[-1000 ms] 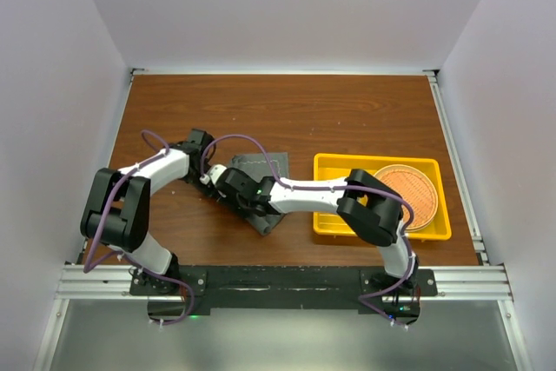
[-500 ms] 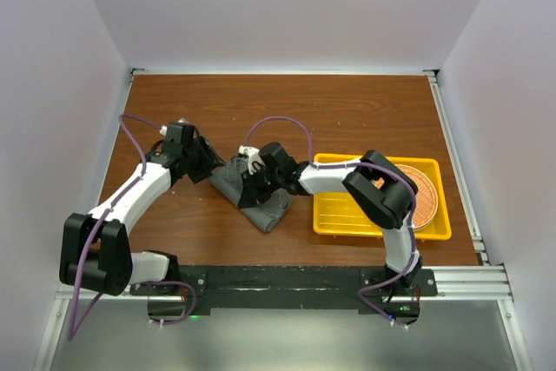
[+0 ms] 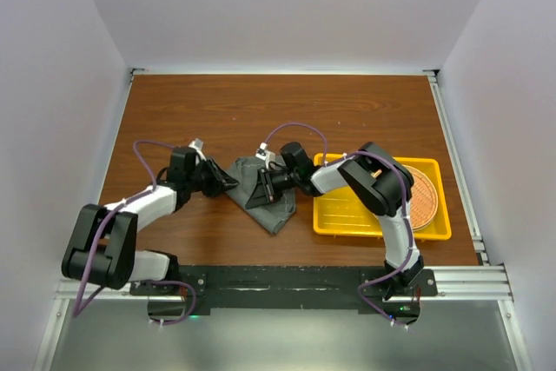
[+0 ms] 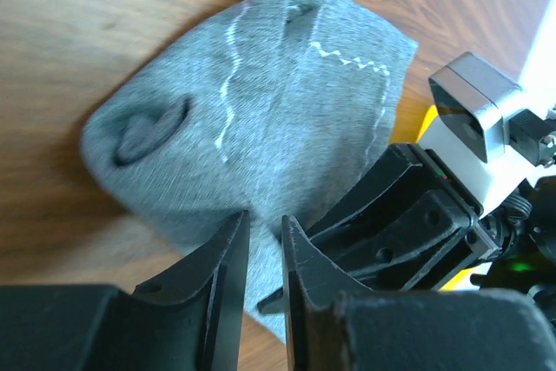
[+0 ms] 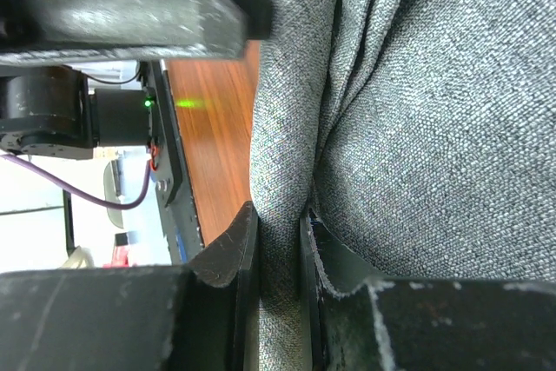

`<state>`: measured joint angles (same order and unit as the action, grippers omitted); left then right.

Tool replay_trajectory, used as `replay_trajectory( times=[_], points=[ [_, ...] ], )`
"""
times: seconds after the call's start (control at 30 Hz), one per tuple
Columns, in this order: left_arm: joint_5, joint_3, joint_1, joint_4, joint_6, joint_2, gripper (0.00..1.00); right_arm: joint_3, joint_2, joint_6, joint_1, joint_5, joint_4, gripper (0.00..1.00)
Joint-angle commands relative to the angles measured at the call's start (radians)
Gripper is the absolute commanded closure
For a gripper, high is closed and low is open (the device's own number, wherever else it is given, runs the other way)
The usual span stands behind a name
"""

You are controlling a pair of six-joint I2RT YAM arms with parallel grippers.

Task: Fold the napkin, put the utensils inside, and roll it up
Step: Roll the napkin with the utensil

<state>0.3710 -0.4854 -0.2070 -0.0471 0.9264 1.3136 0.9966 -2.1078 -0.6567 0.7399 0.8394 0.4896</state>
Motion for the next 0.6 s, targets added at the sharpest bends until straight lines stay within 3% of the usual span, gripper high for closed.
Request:
replay_trajectory(
  times=[0.0,0.17,0.3,0.33,0.57],
  points=[
    [0.097,0.036,-0.015,-0.261,0.038,0.078,0.75,-0.055,-0.067,0.097,-0.002,-0.193,-0.282,1.0],
    [0.069,0.022,-0.022,-0.225,-0.017,0.19,0.78,-0.012,-0.051,0.205,-0.004,-0.256,-0.448,1.0],
    [0.048,0.053,-0.025,-0.215,-0.06,0.23,0.8,0.075,-0.008,0.276,-0.002,-0.328,-0.601,0.88],
    [0.049,0.065,-0.026,-0.224,-0.064,0.245,0.82,0.089,0.006,0.284,-0.001,-0.357,-0.647,0.81],
    [0.054,0.159,-0.037,-0.376,-0.055,0.338,0.87,0.226,0.084,0.35,0.027,-0.434,-0.825,0.61]
  ],
)
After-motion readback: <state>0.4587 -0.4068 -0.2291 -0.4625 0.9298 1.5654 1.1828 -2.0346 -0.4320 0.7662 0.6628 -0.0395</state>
